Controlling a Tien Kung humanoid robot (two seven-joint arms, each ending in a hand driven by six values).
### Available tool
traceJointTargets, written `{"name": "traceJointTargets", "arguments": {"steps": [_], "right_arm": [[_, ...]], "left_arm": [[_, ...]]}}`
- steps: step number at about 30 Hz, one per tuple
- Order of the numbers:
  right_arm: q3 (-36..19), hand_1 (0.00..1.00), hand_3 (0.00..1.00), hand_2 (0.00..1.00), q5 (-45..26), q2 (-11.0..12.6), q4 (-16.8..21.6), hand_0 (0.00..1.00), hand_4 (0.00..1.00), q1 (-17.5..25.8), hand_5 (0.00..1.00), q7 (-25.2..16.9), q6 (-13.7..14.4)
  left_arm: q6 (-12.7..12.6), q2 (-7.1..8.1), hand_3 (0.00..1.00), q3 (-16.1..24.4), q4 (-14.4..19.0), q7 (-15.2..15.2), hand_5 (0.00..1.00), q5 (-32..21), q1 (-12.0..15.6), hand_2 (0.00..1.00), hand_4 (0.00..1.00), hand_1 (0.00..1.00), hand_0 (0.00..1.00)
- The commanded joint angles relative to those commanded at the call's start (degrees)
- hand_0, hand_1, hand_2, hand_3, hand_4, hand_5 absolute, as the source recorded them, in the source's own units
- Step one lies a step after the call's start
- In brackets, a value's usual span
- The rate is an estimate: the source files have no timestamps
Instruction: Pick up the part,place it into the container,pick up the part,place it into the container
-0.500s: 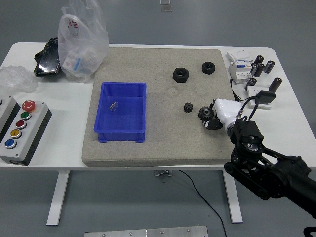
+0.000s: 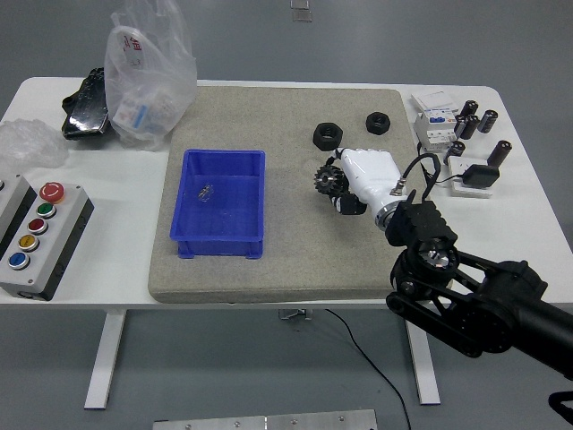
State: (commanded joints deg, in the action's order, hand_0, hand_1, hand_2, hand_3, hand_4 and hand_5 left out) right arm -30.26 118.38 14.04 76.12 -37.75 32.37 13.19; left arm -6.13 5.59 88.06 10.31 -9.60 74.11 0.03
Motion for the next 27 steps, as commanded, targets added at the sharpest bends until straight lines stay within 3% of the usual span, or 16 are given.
{"name": "traceJointTargets", "arguments": {"steps": [8, 12, 16, 17, 22, 23, 27], "right_arm": [[8.09, 0.409, 0.394, 0.323, -1.46, -5.35, 2.39, 0.237, 0.288, -5.56, 0.059, -1.48, 2.99], [11.17, 0.423, 0.41, 0.353, -1.82, -6.8, 1.51, 0.247, 0.321, -7.41, 0.027, -2.02, 3.82], [12.27, 0.423, 0.41, 0.353, -1.93, -7.43, 0.39, 0.247, 0.321, -8.04, 0.027, -1.91, 2.85], [12.39, 0.603, 0.64, 0.66, -1.87, -7.5, 0.15, 0.308, 0.272, -8.08, 0.232, -1.85, 2.52], [12.91, 0.603, 0.64, 0.66, -2.29, -7.52, -0.46, 0.308, 0.272, -7.98, 0.232, -1.68, 0.58], [13.07, 0.68, 0.754, 0.784, -2.33, -7.52, -0.46, 0.329, 0.469, -7.95, 0.21, -1.71, 0.33], [13.3, 0.68, 0.754, 0.784, -2.34, -7.57, -0.15, 0.329, 0.469, -7.86, 0.21, -1.88, -0.28]], "left_arm": [[-0.02, -0.06, 0.655, -0.05, 0.0, -0.22, 0.369, 0.09, 0.09, 0.586, 0.76, 0.622, 0.666], [-0.06, 0.0, 0.654, -0.03, 0.0, -0.3, 0.369, 0.06, 0.08, 0.586, 0.76, 0.622, 0.666], [-0.1, 0.03, 0.654, 0.13, 0.0, -0.4, 0.369, 0.15, 0.16, 0.586, 0.76, 0.622, 0.666], [-0.11, 0.03, 0.656, 0.16, 0.0, -0.42, 0.369, 0.17, 0.18, 0.587, 0.762, 0.622, 0.666], [-0.12, 0.0, 0.656, 0.29, 0.0, -0.46, 0.369, 0.33, 0.2, 0.587, 0.762, 0.622, 0.666], [-0.12, 0.0, 0.655, 0.29, 0.0, -0.45, 0.369, 0.35, 0.19, 0.587, 0.761, 0.622, 0.666], [-0.13, 0.01, 0.655, 0.33, 0.0, -0.42, 0.369, 0.39, 0.16, 0.587, 0.761, 0.622, 0.666]]}}
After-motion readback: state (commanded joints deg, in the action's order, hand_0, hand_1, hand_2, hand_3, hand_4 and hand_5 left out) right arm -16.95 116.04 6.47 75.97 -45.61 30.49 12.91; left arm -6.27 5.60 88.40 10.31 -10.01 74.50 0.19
